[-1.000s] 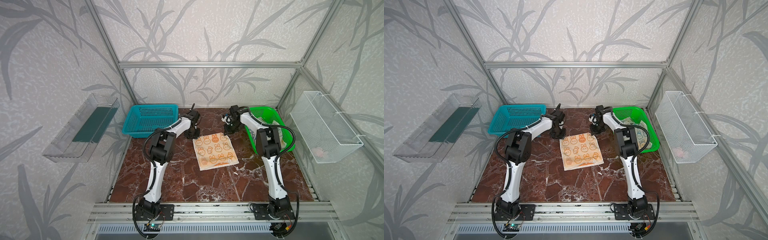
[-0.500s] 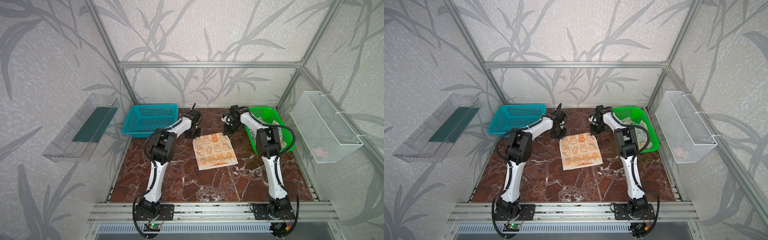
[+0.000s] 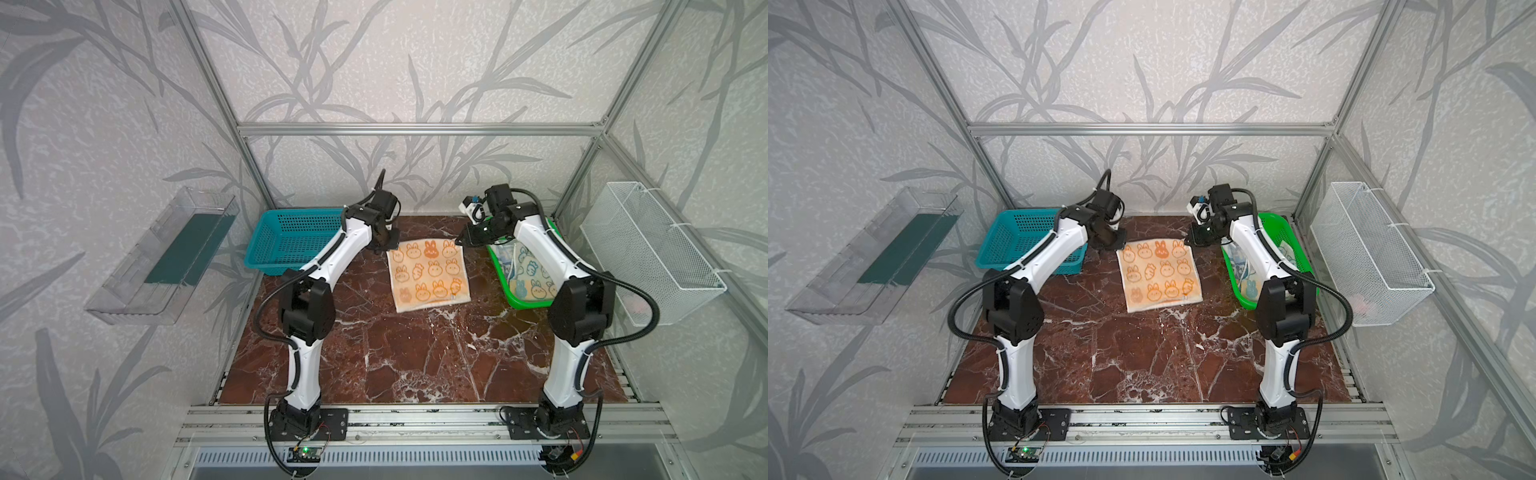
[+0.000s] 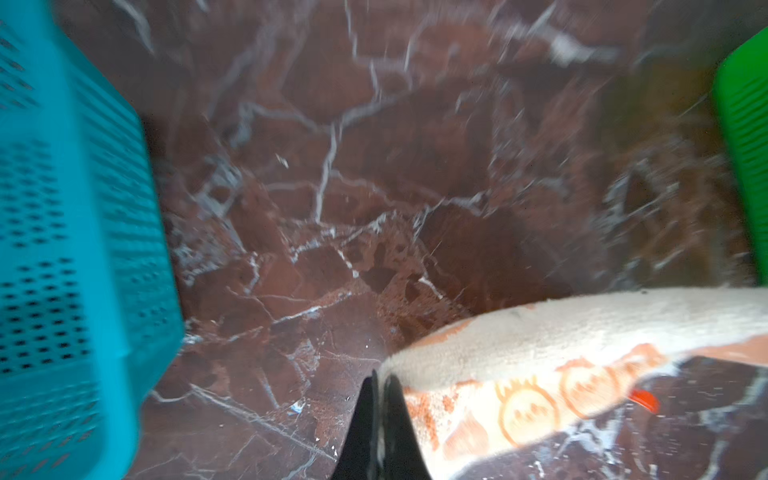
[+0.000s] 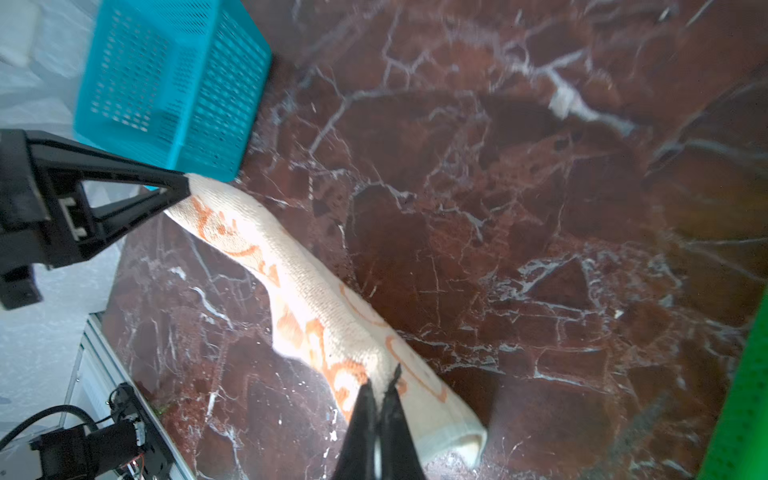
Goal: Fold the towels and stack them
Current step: 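Lift the orange towel by its edge with both grippers, raising it high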
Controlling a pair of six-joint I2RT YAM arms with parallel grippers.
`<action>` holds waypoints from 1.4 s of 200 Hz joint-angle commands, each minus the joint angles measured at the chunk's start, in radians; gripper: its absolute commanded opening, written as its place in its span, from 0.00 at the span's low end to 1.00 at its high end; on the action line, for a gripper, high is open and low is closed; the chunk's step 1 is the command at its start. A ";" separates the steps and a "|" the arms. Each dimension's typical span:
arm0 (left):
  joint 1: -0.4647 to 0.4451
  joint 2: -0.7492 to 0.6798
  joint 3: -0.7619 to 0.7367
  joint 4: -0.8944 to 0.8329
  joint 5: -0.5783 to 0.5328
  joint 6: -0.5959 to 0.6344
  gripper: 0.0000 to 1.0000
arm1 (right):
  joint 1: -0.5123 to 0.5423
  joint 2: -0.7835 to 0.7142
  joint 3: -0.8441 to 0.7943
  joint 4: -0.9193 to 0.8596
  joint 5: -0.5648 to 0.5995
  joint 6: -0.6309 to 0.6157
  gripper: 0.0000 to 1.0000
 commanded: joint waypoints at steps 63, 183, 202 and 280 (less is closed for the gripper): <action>-0.016 -0.411 -0.069 0.049 -0.017 0.022 0.00 | -0.004 -0.423 -0.161 0.114 0.020 0.055 0.00; -0.054 -0.623 -0.269 0.041 -0.048 -0.041 0.00 | -0.004 -0.541 -0.243 0.115 0.036 0.094 0.00; -0.046 -0.563 -0.230 0.034 -0.051 -0.038 0.00 | -0.004 -0.516 -0.205 0.087 0.041 0.085 0.00; -0.092 -0.695 -0.200 0.098 0.021 -0.060 0.00 | -0.001 -0.756 -0.252 0.117 -0.150 0.017 0.00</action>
